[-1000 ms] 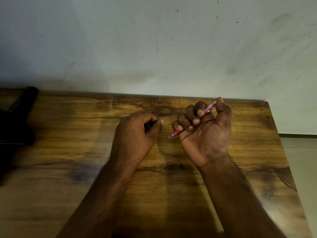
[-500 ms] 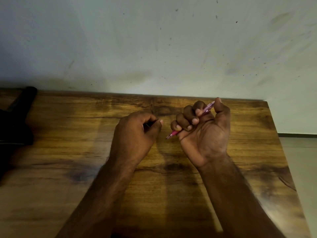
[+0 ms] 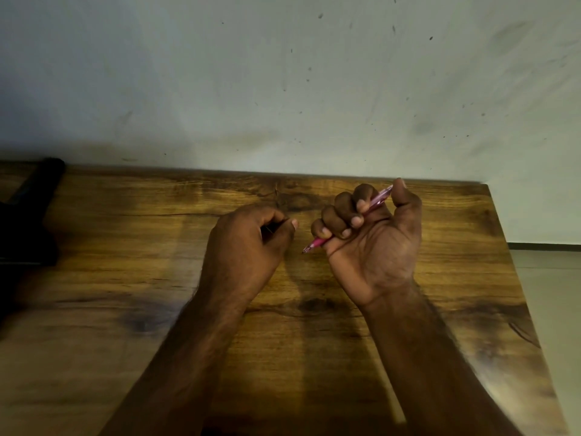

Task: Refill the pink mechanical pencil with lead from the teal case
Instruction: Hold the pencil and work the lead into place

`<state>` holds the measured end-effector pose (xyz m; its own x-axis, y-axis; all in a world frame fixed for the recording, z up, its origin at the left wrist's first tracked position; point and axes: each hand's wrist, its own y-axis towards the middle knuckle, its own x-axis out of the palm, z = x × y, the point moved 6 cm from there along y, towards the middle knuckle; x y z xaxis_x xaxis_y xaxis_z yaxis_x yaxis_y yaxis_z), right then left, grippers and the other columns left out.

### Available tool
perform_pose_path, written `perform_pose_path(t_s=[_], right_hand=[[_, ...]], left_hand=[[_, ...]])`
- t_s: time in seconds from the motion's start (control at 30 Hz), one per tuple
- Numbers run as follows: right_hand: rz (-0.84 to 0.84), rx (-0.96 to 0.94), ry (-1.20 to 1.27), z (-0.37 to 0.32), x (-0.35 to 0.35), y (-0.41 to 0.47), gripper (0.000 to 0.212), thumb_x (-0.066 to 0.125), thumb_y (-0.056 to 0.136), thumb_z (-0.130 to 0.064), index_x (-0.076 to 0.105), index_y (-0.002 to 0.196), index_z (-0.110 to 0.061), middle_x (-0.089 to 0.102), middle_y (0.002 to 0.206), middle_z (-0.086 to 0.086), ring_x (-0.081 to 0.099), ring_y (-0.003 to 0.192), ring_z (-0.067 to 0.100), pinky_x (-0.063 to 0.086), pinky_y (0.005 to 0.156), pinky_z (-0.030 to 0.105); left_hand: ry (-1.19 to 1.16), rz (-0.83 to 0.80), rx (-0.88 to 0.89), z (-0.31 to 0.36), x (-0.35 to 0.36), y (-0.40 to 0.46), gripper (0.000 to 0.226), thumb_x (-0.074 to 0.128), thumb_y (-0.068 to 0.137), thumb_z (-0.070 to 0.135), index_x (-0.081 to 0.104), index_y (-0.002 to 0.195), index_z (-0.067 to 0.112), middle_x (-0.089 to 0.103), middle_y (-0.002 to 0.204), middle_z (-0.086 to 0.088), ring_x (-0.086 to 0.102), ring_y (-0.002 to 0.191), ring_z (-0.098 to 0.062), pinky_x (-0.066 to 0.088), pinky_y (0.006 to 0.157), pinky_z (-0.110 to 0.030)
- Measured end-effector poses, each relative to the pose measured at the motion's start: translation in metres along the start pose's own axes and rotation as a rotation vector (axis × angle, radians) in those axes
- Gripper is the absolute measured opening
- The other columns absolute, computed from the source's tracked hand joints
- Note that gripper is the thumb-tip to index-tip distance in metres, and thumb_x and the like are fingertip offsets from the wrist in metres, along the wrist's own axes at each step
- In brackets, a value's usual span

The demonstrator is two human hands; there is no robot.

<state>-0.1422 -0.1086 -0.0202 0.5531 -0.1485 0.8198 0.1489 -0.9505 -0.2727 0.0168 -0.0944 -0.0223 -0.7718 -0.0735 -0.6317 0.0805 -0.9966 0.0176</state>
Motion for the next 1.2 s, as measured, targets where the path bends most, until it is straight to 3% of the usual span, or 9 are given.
perform_pose_path(t_s=[0.1,0.23,0.4,0.57,0.73,0.93,1.1,1.2], right_hand=[[-0.001,-0.009,0.004,-0.0008,-0.0004,0.0003,0.052,0.037,0.098,-0.056,0.045,0.070,-0.013,0.033,0.058,-0.001,0.025,0.056,0.015,0.031,0.060,0.034],[-0.002,0.008,0.015,-0.0005,-0.0009,0.0004,0.063,0.037,0.097,-0.067,0.046,0.069,-0.012,0.033,0.057,-0.001,0.025,0.056,0.015,0.028,0.061,0.036],[0.001,-0.015,0.003,-0.0003,-0.0010,0.0003,0.057,0.033,0.102,-0.055,0.047,0.067,-0.013,0.034,0.057,-0.001,0.027,0.054,0.015,0.031,0.059,0.034],[0.019,-0.016,0.017,-0.0017,-0.0018,0.0000,0.063,0.035,0.100,-0.065,0.047,0.067,-0.012,0.033,0.057,-0.001,0.025,0.055,0.015,0.031,0.059,0.034],[0.010,-0.019,0.006,-0.0002,-0.0020,-0.0001,0.059,0.033,0.102,-0.056,0.047,0.066,-0.012,0.034,0.056,-0.001,0.027,0.054,0.015,0.032,0.059,0.033],[0.021,-0.023,0.017,-0.0011,-0.0022,-0.0003,0.064,0.034,0.101,-0.066,0.046,0.067,-0.012,0.032,0.057,-0.001,0.025,0.055,0.015,0.031,0.060,0.034],[0.033,-0.034,0.009,-0.0015,-0.0035,0.0007,0.059,0.034,0.102,-0.057,0.046,0.065,-0.013,0.033,0.056,-0.001,0.026,0.054,0.015,0.031,0.059,0.033],[0.035,-0.029,0.026,-0.0013,-0.0036,0.0008,0.061,0.036,0.100,-0.062,0.046,0.065,-0.013,0.033,0.055,-0.001,0.026,0.054,0.015,0.032,0.059,0.033]], left_hand=[[-0.010,-0.003,-0.008,-0.0001,-0.0005,-0.0002,0.010,0.072,0.093,0.040,0.077,0.088,0.032,0.070,0.075,0.017,0.064,0.070,0.003,0.051,0.062,-0.022],[-0.007,-0.001,-0.010,0.0013,-0.0014,-0.0007,0.010,0.073,0.094,0.036,0.076,0.086,0.032,0.069,0.073,0.018,0.063,0.069,0.003,0.044,0.060,-0.017],[-0.003,0.001,-0.019,0.0019,-0.0021,-0.0012,0.010,0.073,0.094,0.037,0.077,0.087,0.031,0.069,0.073,0.017,0.063,0.069,0.002,0.045,0.060,-0.018],[-0.009,0.000,-0.023,0.0020,-0.0021,-0.0010,0.010,0.074,0.093,0.036,0.076,0.085,0.031,0.068,0.072,0.017,0.063,0.068,0.002,0.044,0.059,-0.018],[-0.001,0.001,-0.018,0.0018,-0.0018,-0.0003,0.012,0.073,0.093,0.038,0.077,0.086,0.030,0.069,0.072,0.016,0.063,0.067,0.002,0.045,0.059,-0.021],[-0.004,0.004,-0.018,0.0012,-0.0014,-0.0002,0.010,0.073,0.093,0.037,0.076,0.086,0.031,0.069,0.073,0.018,0.064,0.069,0.002,0.044,0.059,-0.017],[-0.014,-0.003,-0.019,0.0004,-0.0004,-0.0003,0.009,0.073,0.093,0.038,0.077,0.088,0.032,0.071,0.075,0.018,0.065,0.075,0.004,0.048,0.061,-0.016],[-0.026,0.003,-0.024,-0.0007,-0.0008,-0.0005,0.010,0.073,0.093,0.039,0.077,0.088,0.031,0.071,0.075,0.017,0.066,0.073,0.003,0.050,0.061,-0.018]])
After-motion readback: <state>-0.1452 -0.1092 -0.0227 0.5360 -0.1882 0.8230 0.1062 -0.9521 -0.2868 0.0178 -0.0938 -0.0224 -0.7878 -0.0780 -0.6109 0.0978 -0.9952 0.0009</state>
